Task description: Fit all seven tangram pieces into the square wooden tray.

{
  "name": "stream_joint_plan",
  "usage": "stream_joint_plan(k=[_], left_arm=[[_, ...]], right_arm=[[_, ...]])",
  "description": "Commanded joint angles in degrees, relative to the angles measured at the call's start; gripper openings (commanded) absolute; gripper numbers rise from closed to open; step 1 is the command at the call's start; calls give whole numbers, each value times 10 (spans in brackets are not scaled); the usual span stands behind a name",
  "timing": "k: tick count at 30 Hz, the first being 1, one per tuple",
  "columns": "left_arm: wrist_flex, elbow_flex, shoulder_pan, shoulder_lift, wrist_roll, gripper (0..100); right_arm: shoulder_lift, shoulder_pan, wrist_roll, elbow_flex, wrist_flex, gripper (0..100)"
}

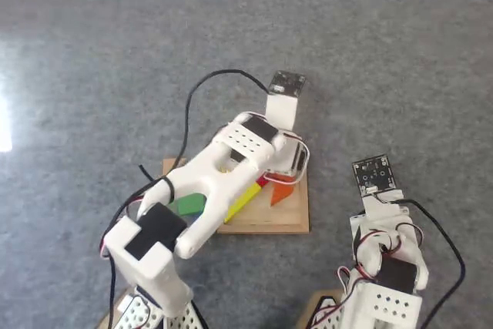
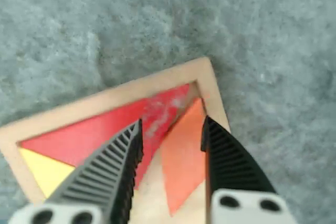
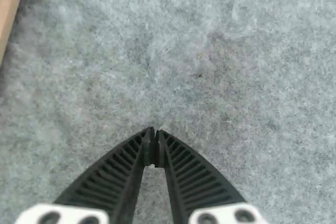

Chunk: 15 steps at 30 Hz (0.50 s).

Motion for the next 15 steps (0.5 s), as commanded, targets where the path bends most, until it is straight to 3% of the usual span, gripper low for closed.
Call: stream_joint_plan(k=[1,6,15], left_arm=[[-11,-24,-4,-36,-26,173],[-7,-26,-6,-42,-36,173],[34,66,-10,-212,-209,141]], right_arm=[[-7,4,-1,11,2,17],[-7,4,-1,11,2,17],[-7,4,-1,11,2,17]])
